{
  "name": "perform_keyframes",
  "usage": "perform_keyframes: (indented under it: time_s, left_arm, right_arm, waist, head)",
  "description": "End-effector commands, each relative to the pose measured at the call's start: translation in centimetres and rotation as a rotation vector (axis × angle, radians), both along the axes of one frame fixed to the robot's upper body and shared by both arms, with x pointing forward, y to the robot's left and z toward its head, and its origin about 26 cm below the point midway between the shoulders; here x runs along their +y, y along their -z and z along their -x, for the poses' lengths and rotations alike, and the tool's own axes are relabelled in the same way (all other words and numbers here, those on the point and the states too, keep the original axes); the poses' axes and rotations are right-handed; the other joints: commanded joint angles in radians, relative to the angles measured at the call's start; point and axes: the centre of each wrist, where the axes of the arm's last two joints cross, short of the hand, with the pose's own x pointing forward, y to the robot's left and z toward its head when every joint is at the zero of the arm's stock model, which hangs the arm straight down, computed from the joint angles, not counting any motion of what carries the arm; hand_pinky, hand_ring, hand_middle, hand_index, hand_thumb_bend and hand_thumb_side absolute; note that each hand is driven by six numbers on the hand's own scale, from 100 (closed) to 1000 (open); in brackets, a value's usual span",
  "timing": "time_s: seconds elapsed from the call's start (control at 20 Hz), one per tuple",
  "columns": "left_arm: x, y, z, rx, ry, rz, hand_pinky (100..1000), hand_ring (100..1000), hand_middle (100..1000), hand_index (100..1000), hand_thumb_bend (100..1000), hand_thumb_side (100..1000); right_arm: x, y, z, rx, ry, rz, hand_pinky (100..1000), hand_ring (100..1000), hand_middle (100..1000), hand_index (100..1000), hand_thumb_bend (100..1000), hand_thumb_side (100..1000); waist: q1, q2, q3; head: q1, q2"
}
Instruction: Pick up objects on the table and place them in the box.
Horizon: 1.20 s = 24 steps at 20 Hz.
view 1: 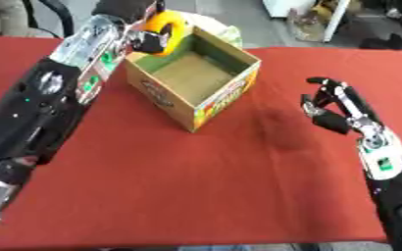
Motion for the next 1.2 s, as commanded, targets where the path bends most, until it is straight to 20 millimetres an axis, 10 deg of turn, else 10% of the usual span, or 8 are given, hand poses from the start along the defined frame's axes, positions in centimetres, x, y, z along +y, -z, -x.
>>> perform_keyframes:
  time_s: [0.05, 0.9, 1.2]
  left_arm:
    - [-1.0, 0.7, -1.3, -0.029, -0.010, -0.021, 523, 447, 412, 565, 100, 244]
    - [-2.7, 7.9, -3.4, 0.001, -0.076, -0.055, 700, 666, 636, 771, 100, 270]
    - [-2.7, 7.3, -3.3, -0.030, -0.095, -0.010, 771, 787, 785, 861, 312, 335]
  right_arm:
    - [0.2, -1.8, -0.6, -0.047, -0.011, -0.001, 594, 606, 424, 883, 100, 564]
    - [1.1, -2.2, -0.7, -0.056, -0.034, -0.011, 594, 606, 424, 883, 100, 571]
    - [1.1, -2.1, -0.6, -0.052, -0.036, -0.011, 594, 606, 424, 882, 100, 577]
  waist:
    - [-0.001, -0.009, -0.007]
    - [-0.006, 0.006, -0.025]
    - [-0.006, 0.006, -0.023]
  head:
    - [0.008, -0.015]
    - [0.037, -0.042]
    - [0.037, -0.042]
